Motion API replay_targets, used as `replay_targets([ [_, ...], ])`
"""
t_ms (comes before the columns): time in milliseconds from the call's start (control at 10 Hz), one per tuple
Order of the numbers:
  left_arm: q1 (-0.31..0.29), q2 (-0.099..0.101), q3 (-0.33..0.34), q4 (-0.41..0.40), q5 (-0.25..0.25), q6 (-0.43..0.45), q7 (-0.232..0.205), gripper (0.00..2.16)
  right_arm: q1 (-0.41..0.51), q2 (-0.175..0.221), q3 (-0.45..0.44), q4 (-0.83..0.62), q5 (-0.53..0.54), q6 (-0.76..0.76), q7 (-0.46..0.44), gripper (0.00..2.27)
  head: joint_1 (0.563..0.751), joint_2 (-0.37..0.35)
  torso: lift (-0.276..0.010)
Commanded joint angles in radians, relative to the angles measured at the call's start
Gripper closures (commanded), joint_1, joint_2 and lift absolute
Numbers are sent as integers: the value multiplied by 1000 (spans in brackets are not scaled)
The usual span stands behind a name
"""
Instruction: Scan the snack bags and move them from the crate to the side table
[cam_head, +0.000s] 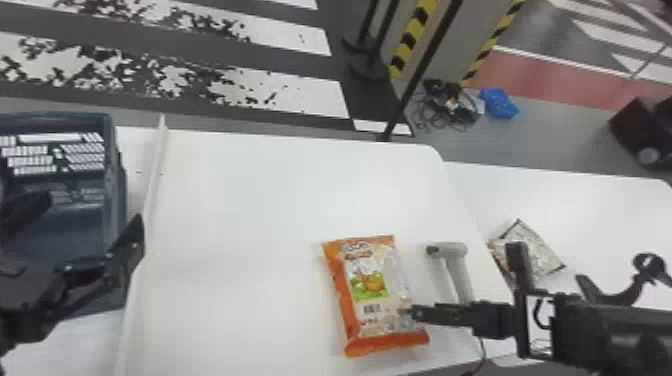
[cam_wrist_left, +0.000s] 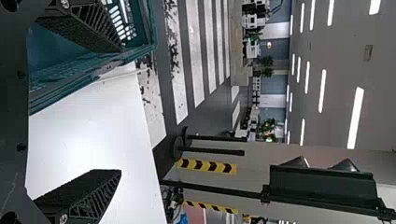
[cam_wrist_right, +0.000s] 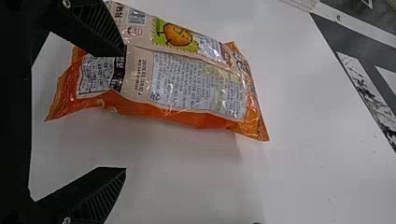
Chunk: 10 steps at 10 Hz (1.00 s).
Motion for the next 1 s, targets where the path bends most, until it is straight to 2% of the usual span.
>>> replay_targets([
  [0,-4,-2,-10,3,0,3,0,70,-28,3,37,39,2,-17,22,49,695,-350,-87],
  [200,-16,-2,-16,12,-2,18,0,70,-64,3,66,70,-13,-20,73,60,695,-350,-87],
  [300,-26,-2,-17,10,0,31,0,70,-81,0,80,82,-6,-38,110,458,695,-350,-87],
  [400,-29,-2,-17,6,0,31,0,70,-89,-3,95,85,7,-35,120,1571,695,-338,-87],
  [500,-35,-1,-17,9,0,34,0,70,-95,-3,103,102,13,-51,143,2240,695,-332,-87],
  [600,-44,-2,-19,17,2,34,0,70,-92,-2,111,104,27,-112,156,2240,695,-325,-87],
  [900,-62,-1,-20,36,9,37,0,70,-77,3,84,102,16,-143,142,2240,695,-319,-87],
])
